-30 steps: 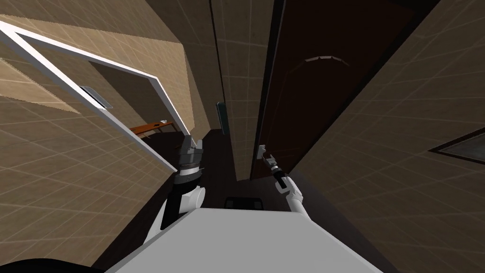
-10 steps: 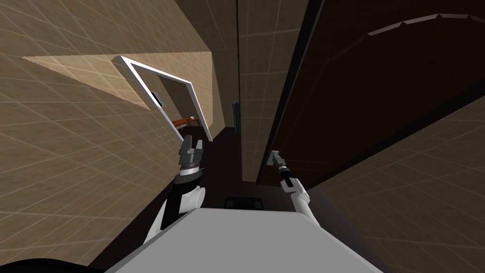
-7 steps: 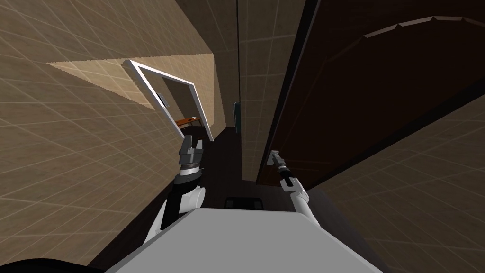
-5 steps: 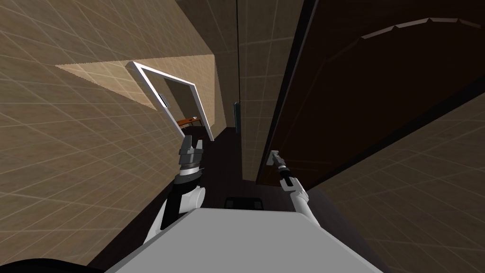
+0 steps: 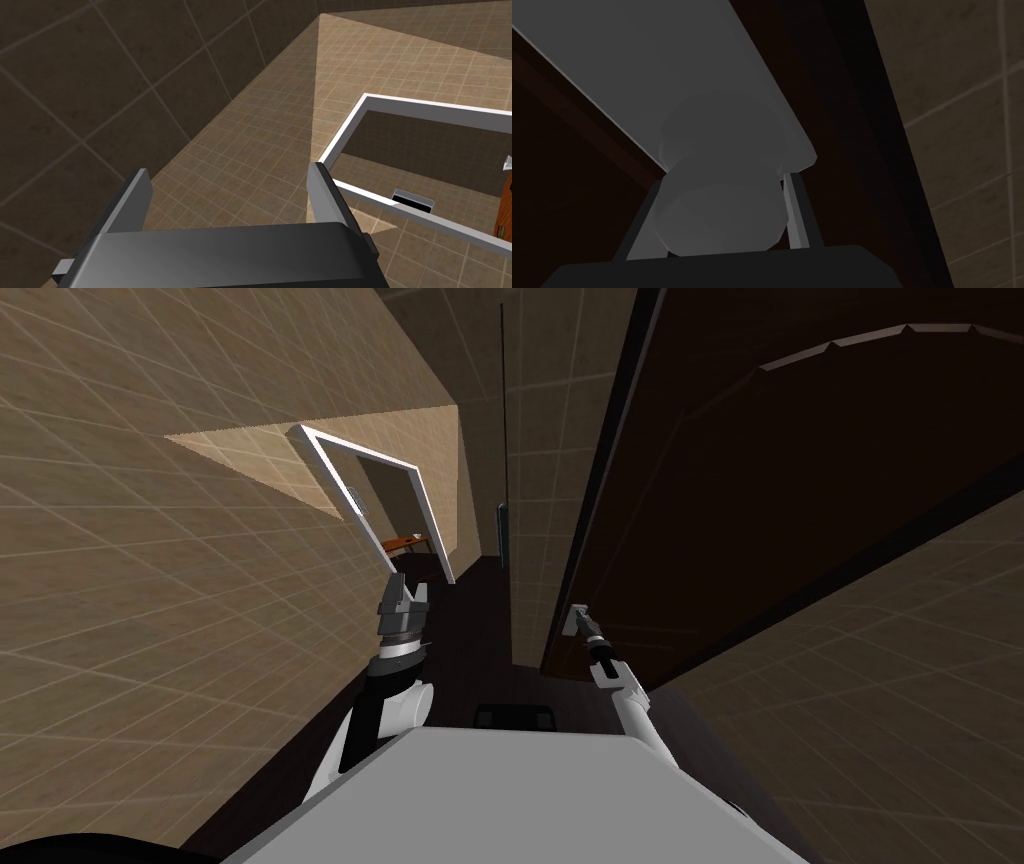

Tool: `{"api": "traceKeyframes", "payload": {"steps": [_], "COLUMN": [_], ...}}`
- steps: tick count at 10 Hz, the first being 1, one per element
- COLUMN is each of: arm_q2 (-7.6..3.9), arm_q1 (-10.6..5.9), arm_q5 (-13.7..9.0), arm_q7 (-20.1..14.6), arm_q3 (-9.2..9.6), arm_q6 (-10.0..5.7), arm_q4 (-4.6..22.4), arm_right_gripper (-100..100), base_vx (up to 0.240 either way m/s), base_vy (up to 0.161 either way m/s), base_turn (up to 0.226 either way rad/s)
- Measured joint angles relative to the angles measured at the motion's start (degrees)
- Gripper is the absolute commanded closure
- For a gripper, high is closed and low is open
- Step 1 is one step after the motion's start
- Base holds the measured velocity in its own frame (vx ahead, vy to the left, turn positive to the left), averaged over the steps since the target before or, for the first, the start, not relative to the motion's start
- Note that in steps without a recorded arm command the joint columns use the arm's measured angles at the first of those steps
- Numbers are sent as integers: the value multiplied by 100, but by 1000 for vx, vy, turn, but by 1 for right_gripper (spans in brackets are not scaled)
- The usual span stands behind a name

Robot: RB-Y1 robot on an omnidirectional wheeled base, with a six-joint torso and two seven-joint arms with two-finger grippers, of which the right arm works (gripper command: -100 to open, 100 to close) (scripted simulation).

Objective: Pull the door open

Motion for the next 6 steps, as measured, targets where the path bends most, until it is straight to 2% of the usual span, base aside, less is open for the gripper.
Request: {"api": "traceKeyframes", "payload": {"steps": [6], "arm_q2": [-93], "arm_q1": [-220], "arm_q5": [-677], "arm_q7": [-886], "arm_q3": [103], "arm_q6": [-54], "arm_q4": [325], "arm_right_gripper": [100], "base_vx": [-59], "base_vy": [-37], "base_turn": [71]}}
